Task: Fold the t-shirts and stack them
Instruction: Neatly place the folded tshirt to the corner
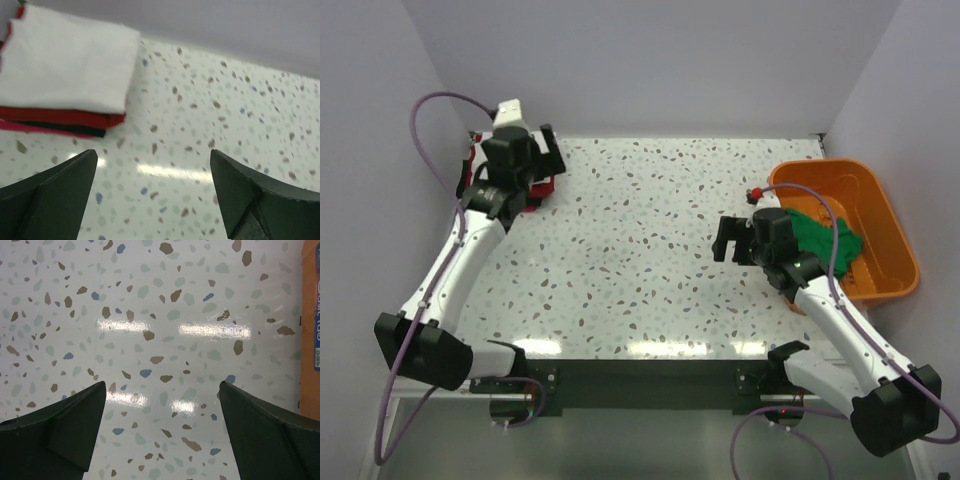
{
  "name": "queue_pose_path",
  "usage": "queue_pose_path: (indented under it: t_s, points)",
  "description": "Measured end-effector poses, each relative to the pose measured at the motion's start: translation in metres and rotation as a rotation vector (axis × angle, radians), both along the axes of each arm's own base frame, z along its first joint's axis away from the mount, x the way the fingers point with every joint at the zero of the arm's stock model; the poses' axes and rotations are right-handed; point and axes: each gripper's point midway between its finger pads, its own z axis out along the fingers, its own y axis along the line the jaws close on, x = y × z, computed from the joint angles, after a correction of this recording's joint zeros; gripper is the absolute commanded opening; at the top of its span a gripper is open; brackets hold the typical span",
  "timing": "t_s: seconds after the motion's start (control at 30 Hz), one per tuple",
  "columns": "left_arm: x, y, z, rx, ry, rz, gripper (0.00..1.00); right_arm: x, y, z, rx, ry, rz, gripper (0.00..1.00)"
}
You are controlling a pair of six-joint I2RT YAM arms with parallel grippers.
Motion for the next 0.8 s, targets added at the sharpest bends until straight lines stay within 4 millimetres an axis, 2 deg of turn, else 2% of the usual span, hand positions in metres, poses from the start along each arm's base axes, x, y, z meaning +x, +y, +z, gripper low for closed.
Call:
queue_pose_path:
  t_s: [0.07,0.13,0.23,0.33,0.4,0.5,0.67,0.8]
  points:
    - [-0.020,-0.039,-0.024,-0.018,0.036,-0.081,1.00,-0.002,0.001,0.003,0.008,-0.007,0.006,0.99]
    - [-0.043,-0.064,-0.060,-0.021,0.105,-0.138,1.00,-0.003,0.002,0.005,0.014,-0.011,0.010,0.99]
    - [-0.077,-0.077,-0.114,-0.022,0.218,-0.169,1.00,-0.003,0.002,0.006,0.019,-0.013,0.007,0.99]
    - [-0.106,-0.076,-0.145,-0.041,0.274,-0.171,1.00,-0.003,0.002,0.005,0.026,-0.010,0.001,0.99]
    - [-0.122,-0.072,-0.152,-0.063,0.268,-0.171,1.00,-0.003,0.003,0.005,0.032,-0.011,-0.003,0.99]
    - [-0.135,-0.068,-0.151,-0.092,0.240,-0.165,1.00,-0.002,0.004,-0.001,0.040,-0.011,-0.003,0.99]
    - [-0.141,-0.061,-0.155,-0.105,0.228,-0.137,1.00,-0.009,0.007,-0.020,0.054,0.023,0.014,0.99]
    - [-0.142,-0.058,-0.157,-0.097,0.227,-0.125,1.00,-0.011,0.009,-0.025,0.063,0.029,0.020,0.99]
